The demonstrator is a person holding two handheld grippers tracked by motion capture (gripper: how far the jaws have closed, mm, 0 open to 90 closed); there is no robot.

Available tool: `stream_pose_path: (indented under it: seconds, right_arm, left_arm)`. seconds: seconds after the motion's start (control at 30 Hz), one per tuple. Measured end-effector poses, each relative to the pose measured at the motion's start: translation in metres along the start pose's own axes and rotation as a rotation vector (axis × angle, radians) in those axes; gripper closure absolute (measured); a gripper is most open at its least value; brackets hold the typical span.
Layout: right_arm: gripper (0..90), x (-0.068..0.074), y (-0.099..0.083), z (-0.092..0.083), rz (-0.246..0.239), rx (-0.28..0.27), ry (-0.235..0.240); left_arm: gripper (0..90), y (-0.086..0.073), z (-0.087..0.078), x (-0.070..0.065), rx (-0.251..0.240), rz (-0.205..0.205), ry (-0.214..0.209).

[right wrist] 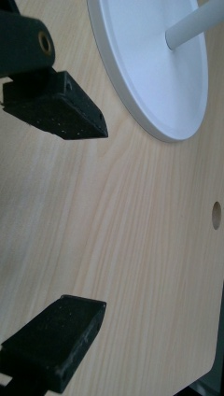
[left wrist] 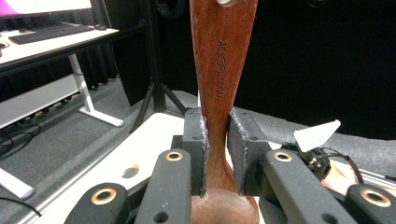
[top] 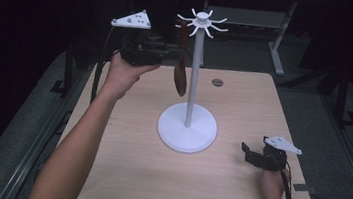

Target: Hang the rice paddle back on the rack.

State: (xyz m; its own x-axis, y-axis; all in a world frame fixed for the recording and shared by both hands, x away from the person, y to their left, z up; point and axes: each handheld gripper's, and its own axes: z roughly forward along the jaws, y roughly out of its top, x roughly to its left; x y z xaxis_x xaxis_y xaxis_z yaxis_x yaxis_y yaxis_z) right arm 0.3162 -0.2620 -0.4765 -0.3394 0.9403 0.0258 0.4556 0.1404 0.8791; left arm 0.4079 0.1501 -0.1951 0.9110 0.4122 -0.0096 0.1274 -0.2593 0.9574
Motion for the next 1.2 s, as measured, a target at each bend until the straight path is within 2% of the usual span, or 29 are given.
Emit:
stream_pose_path:
  seconds: [0.13,0.23,0.4,0.5,0.7,0.8,1.0,1.13,1.17,1.2]
  right_arm:
    - [13.5,0.0,0.0,0.0,0.0,0.0,0.0]
    - [13.5,0.0,0.0,0.0,-0.002,0.0,0.0]
    - [13.5,0.0,0.0,0.0,-0.004,0.0,-0.002]
    - [13.5,0.0,0.0,0.0,-0.003,0.0,-0.002]
    - [13.5,0.0,0.0,-0.001,-0.005,-0.005,-0.003]
    - [13.6,0.0,0.0,-0.001,-0.008,-0.008,0.0]
    - [13.6,0.001,0.0,-0.001,-0.008,-0.008,-0.004]
    - [13.6,0.001,0.0,0.0,-0.009,-0.002,-0.004]
    - [13.6,0.001,0.0,0.0,-0.009,-0.002,-0.004]
    - [13.5,0.001,0.0,0.0,-0.009,-0.002,-0.003]
  left_arm:
    - [75.2,0.0,-0.003,-0.001,0.002,0.016,0.006]
    - [69.4,0.0,-0.008,-0.002,-0.006,0.019,0.004]
    - [62.2,-0.005,-0.016,-0.004,0.027,0.024,0.034]
    - [59.2,-0.009,-0.02,-0.004,0.036,0.017,0.034]
    - [54.2,-0.02,-0.034,-0.008,0.077,0.009,0.069]
    - [50.6,-0.025,-0.039,-0.01,0.093,-0.003,0.074]
    - [43.4,-0.038,-0.047,-0.01,0.155,-0.007,0.111]
    - [36.8,-0.05,-0.051,-0.011,0.189,-0.011,0.154]
    - [34.8,-0.05,-0.051,-0.011,0.189,-0.011,0.154]
    - [31.6,-0.058,-0.052,-0.012,0.208,-0.002,0.174]
